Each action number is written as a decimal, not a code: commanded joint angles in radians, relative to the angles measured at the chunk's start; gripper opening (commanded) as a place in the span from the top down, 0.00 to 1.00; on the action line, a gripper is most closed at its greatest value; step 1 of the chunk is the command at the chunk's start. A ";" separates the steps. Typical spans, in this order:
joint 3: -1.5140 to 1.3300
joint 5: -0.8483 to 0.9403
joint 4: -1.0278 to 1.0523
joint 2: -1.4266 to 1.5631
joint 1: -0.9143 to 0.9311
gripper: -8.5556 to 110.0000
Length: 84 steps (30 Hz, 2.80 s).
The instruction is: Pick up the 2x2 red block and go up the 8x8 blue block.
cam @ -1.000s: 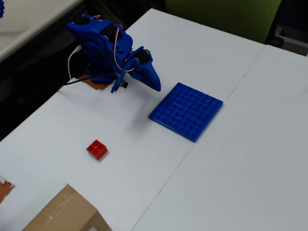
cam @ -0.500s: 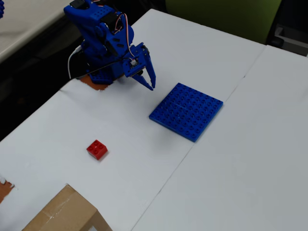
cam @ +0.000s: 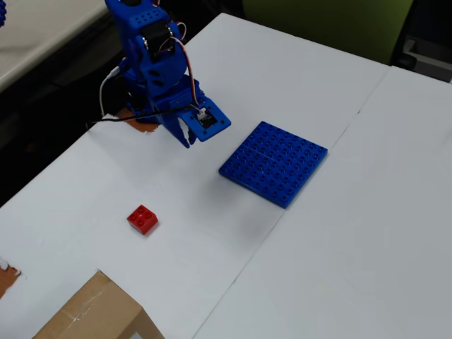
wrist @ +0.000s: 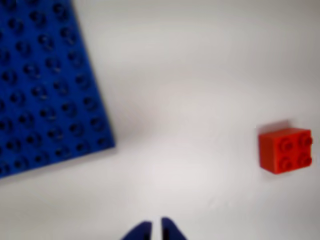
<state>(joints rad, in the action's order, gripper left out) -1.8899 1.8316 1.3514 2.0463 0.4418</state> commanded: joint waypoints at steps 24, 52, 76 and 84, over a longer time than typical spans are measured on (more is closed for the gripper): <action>0.522 0.673 -0.020 -0.583 0.376 0.82; 0.730 0.718 -0.077 -0.815 0.437 0.71; 0.704 0.767 -0.144 -0.867 0.476 0.69; 0.704 0.769 -0.147 -0.888 0.477 0.70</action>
<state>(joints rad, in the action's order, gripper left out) -1.2072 2.5970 1.2149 1.1505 0.9143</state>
